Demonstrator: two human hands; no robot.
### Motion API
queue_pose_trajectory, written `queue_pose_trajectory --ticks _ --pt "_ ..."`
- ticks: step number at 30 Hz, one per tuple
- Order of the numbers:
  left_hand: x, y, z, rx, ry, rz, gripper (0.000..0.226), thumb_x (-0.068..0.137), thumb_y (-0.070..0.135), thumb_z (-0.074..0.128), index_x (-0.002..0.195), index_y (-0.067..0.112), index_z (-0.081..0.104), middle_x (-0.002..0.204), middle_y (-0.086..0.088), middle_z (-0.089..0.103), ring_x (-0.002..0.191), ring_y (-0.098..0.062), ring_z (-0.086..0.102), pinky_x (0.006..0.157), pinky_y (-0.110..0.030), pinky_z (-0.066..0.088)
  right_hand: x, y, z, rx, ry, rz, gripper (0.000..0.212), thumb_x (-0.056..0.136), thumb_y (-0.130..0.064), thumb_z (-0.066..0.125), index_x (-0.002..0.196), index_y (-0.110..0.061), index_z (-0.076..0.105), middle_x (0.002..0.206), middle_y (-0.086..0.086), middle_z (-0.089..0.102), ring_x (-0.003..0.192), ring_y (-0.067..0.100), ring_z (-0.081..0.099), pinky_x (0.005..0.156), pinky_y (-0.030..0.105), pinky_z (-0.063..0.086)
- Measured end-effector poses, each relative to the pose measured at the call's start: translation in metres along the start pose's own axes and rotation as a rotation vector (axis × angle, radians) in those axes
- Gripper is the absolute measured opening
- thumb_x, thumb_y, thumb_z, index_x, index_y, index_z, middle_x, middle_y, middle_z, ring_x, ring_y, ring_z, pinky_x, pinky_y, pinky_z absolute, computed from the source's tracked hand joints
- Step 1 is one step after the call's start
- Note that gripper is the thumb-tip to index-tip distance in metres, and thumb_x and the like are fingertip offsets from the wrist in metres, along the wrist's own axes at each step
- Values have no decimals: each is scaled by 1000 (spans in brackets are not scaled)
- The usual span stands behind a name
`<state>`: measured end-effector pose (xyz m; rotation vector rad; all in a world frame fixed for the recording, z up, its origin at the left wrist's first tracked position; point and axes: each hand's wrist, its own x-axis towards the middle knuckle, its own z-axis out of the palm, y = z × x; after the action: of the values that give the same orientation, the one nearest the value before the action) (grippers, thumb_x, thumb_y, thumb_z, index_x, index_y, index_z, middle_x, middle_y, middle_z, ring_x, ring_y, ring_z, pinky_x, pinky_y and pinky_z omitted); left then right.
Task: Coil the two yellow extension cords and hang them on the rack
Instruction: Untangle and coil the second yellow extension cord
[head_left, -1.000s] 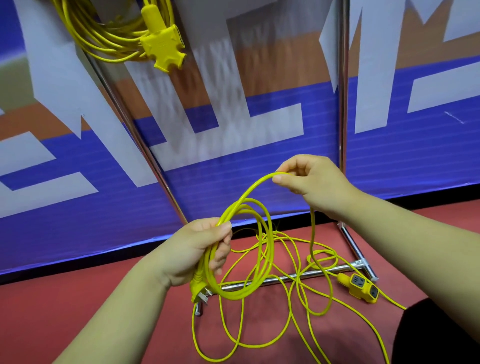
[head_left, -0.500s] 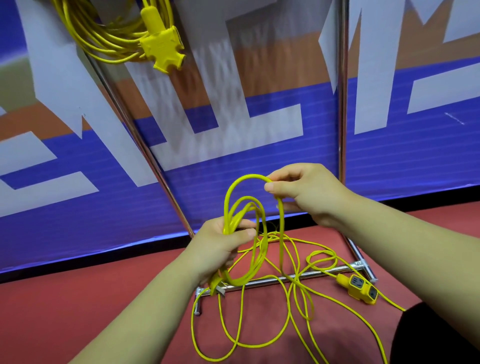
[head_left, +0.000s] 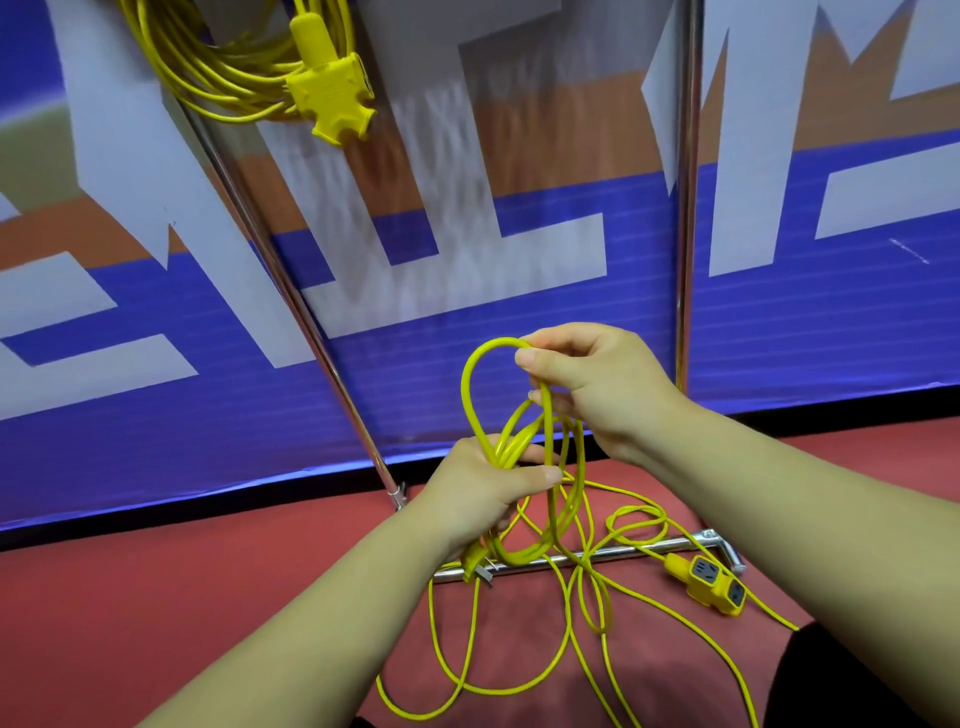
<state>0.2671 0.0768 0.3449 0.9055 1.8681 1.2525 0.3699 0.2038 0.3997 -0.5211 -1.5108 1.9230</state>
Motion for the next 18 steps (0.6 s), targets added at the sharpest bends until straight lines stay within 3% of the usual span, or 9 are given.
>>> queue_pose_trajectory --ticks 5,9,13,18 --pt "2 0 2 10 19 10 22 81 21 82 90 3 71 53 -7 46 43 -21 36 45 -25 34 -1 -1 -1 0 -2 -31 8 85 -7 76 86 -15 74 73 -1 70 64 10 67 62 24 57" --pt "1 1 -3 39 25 0 20 81 24 82 85 10 67 54 -8 46 42 -21 38 45 -25 35 0 0 -10 -152 -43 -71 8 86 -17 76 87 -25 76 79 -1 73 72 14 69 68 28 59" --pt "-4 12 -15 -49 73 -16 15 84 17 79 82 14 64 50 0 41 43 -15 33 45 -24 32 2 2 -26 -308 -108 -116 15 89 -27 72 104 -30 74 90 -9 74 80 5 70 71 19 55" --pt "-18 35 -41 -325 164 46 17 86 11 72 83 15 56 52 7 32 40 -7 24 40 -19 25 -3 24 -35 -551 -237 -88 24 78 -22 83 90 -19 62 83 2 68 69 15 64 75 44 53"
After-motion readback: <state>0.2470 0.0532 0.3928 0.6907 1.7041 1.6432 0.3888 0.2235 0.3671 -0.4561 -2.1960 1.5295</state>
